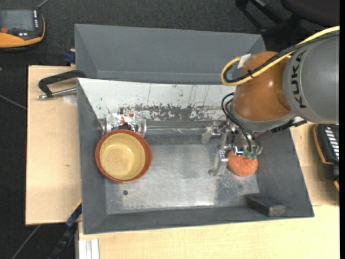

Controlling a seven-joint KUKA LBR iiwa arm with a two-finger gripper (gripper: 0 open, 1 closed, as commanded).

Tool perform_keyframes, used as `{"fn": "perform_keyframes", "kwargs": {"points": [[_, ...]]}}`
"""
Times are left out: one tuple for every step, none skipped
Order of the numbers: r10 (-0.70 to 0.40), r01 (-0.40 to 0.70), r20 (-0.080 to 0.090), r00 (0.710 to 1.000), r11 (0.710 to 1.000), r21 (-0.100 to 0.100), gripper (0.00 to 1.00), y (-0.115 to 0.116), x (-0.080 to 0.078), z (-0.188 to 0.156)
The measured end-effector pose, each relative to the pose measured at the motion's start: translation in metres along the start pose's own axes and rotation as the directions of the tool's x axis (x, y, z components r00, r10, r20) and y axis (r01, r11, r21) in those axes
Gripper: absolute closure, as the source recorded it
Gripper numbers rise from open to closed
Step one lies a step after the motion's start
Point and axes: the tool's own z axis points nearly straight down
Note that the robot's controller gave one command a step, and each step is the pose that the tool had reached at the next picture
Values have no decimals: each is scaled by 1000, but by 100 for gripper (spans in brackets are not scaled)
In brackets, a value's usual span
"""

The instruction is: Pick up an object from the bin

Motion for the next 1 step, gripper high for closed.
{"fn": "perform_keyframes", "kwargs": {"points": [[110, -110, -2, 994, 994, 2, 0, -79, 5, 33]]}}
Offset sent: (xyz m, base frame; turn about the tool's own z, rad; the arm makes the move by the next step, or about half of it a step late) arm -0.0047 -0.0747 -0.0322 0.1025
